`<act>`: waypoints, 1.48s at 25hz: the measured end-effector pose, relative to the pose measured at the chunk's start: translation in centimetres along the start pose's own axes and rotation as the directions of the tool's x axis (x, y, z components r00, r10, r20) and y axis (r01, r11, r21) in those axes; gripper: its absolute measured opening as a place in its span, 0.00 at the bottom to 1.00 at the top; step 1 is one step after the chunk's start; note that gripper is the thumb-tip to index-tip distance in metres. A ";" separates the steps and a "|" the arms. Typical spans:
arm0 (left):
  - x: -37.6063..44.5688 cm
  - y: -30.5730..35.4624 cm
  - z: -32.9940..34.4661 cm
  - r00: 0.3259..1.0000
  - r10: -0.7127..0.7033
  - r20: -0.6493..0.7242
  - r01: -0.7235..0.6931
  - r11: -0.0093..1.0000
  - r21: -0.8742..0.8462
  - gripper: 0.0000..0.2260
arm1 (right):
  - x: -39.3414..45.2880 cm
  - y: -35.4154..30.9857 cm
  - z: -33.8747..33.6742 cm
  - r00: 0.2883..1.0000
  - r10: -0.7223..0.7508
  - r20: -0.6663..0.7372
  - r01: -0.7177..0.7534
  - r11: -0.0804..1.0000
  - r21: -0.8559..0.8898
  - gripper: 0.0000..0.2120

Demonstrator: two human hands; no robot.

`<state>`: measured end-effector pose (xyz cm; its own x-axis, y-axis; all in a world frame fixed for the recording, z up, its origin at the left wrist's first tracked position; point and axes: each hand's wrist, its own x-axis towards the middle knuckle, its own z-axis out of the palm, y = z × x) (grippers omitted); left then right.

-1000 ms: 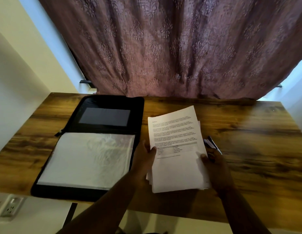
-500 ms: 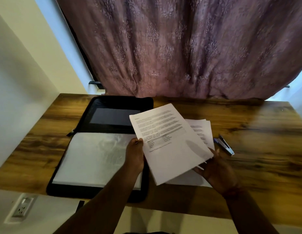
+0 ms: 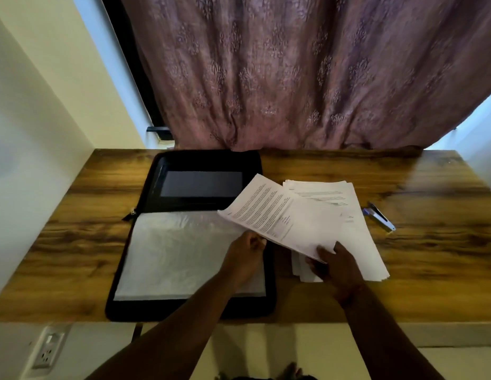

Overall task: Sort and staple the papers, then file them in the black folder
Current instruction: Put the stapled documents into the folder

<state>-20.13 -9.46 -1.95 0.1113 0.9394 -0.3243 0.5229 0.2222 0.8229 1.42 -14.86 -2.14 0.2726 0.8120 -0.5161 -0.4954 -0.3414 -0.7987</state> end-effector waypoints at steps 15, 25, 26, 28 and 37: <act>-0.8 -0.5 4.0 0.988 -0.061 -0.143 0.135 0.791 0.597 0.20 | 0.5 -4.4 -6.6 0.962 -0.236 0.138 0.240 0.971 -0.015 0.18; -3.6 -0.2 4.0 0.923 -0.057 -0.379 0.302 0.718 0.628 0.09 | 0.4 -5.1 -9.1 0.955 -0.160 0.248 0.180 0.982 -0.060 0.36; -3.7 -0.1 3.9 0.921 -0.062 -0.385 0.305 0.730 0.611 0.09 | 0.5 -5.0 -9.4 0.956 -0.155 0.250 0.176 0.982 -0.065 0.31; -3.6 0.2 4.0 0.918 -0.100 -0.384 0.323 0.748 0.579 0.10 | 0.5 -4.7 -10.0 0.952 -0.161 0.260 0.184 0.981 -0.067 0.22; -2.9 1.6 3.4 0.765 -0.403 -0.503 0.402 0.908 -0.116 0.14 | -1.8 -3.7 -13.6 0.953 -0.212 0.216 0.253 0.950 -0.185 0.18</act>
<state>-16.77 -12.68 -1.27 -0.5506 0.7602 -0.3449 0.4215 0.6098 0.6712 13.94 -21.50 -2.47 0.1867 0.9485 -0.2559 -0.2490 -0.2063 -0.9463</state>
